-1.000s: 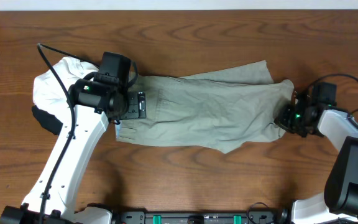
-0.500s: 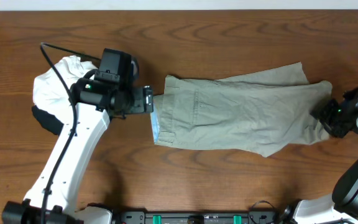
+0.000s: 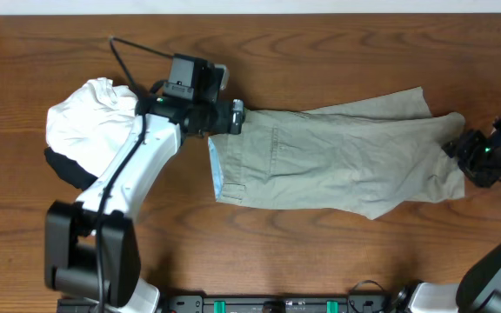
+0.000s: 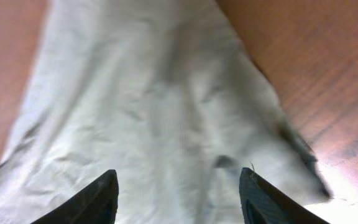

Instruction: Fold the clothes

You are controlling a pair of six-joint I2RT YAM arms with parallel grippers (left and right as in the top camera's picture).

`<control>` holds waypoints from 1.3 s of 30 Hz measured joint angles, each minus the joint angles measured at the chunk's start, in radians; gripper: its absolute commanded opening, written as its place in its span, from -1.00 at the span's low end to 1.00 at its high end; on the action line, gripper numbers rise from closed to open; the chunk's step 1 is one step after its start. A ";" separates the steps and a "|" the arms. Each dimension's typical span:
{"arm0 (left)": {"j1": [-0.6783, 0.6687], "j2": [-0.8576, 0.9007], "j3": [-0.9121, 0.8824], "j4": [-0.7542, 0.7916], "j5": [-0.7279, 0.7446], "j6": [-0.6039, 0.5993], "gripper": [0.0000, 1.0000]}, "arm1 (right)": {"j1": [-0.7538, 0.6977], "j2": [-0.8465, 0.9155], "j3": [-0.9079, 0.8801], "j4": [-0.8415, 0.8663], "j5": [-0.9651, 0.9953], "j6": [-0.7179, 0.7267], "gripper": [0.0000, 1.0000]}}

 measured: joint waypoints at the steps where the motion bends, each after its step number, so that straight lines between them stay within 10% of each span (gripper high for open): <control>1: 0.000 0.018 0.000 0.029 0.000 0.011 0.82 | 0.000 -0.011 0.002 -0.008 -0.012 -0.009 0.29; 10: 0.000 0.171 0.000 0.193 0.003 0.047 0.54 | 0.000 -0.035 0.003 -0.124 -0.061 -0.074 0.29; 32: 0.000 0.254 0.000 0.253 0.090 0.089 -0.86 | 0.000 -0.035 0.003 -0.163 -0.068 -0.085 0.24; 39: 0.000 0.254 0.000 0.247 0.116 0.093 -0.88 | 0.000 -0.035 0.003 -0.170 -0.068 -0.085 0.24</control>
